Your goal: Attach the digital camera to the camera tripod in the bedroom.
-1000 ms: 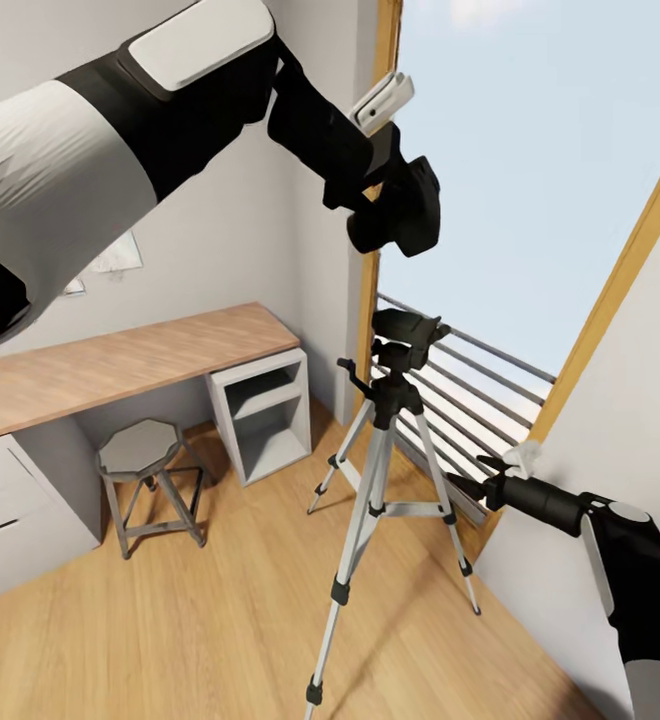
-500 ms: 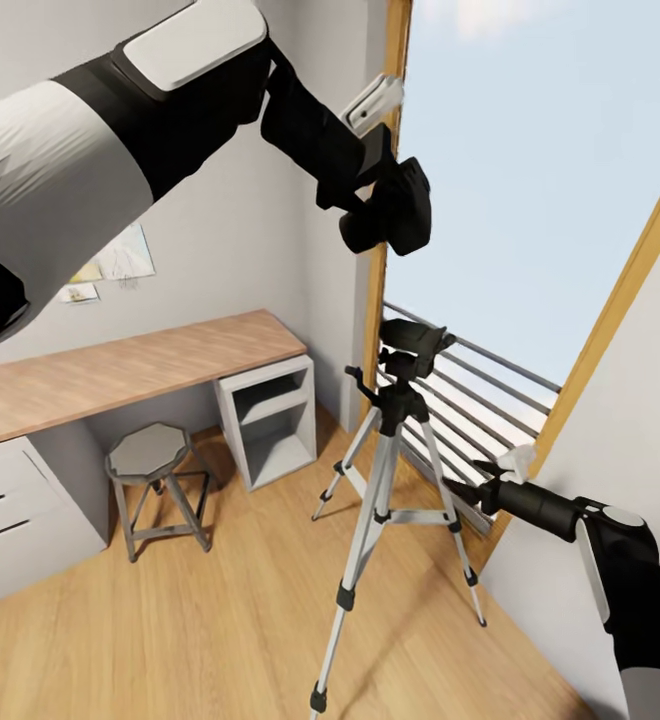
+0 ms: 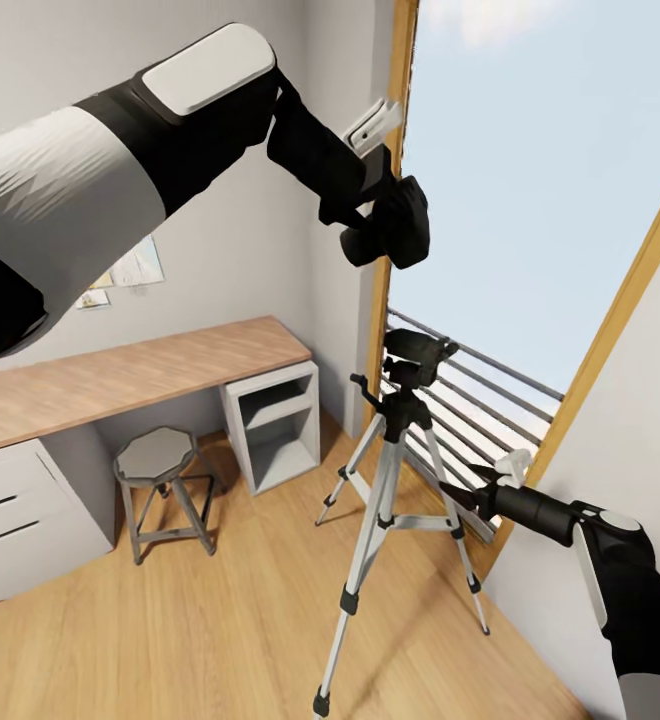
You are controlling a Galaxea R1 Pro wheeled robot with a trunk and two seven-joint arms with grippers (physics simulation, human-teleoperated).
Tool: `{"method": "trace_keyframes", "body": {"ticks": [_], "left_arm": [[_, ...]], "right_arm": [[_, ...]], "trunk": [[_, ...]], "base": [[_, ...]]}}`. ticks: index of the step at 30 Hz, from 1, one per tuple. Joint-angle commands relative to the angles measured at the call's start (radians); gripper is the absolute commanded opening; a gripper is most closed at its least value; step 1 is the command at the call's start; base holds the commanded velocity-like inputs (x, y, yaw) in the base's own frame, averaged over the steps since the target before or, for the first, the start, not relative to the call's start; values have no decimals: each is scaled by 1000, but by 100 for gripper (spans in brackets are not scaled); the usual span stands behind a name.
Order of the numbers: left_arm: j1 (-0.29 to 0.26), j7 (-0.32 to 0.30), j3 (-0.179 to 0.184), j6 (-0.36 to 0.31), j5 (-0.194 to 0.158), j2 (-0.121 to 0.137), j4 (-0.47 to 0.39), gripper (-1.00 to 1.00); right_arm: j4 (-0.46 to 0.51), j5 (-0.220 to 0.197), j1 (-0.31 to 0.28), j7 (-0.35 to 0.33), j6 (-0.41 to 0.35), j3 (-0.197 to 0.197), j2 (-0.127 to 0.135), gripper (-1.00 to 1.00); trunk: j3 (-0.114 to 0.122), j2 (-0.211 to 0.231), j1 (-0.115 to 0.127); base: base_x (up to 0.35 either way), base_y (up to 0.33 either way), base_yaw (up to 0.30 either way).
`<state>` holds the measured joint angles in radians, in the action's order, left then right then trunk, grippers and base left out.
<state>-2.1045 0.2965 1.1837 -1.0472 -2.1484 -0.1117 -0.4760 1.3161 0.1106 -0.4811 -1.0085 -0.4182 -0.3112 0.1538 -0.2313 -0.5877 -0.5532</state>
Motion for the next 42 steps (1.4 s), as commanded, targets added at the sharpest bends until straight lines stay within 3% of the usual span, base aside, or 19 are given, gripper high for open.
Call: {"method": "trace_keyframes", "body": {"ticks": [1,3,8,12,21,34,42], "left_arm": [[0,6,5,0,-17,-1,1,-100],[7,6,6,0,-47,-4,-1,-100],[13,7,8,0,-73,-5,-7,-100],[18,7,11,0,-82,-5,-11,-100],[33,7,68,0,-94,-8,-15,-100],[69,8,81,0,-94,-7,-60,-100],[74,9,82,0,-94,0,-72,-100]], "right_arm": [[2,5,-1,-7,-7,-2,0,100],[2,5,-1,-8,-6,-3,0,100],[2,5,-1,-9,-5,-4,0,100],[2,5,0,-10,-4,-4,0,100],[-10,6,0,-9,-2,-2,0,100],[-178,10,-48,-2,13,-1,7,100],[-206,7,-61,-8,88,0,6,100]], "trunk": [[2,6,4],[8,20,11],[25,55,30],[37,83,46],[66,146,80],[66,146,80],[66,146,80]], "base": [[0,0,18],[0,0,10],[0,0,6],[0,0,3],[0,0,0],[0,0,0],[0,0,0]]}}
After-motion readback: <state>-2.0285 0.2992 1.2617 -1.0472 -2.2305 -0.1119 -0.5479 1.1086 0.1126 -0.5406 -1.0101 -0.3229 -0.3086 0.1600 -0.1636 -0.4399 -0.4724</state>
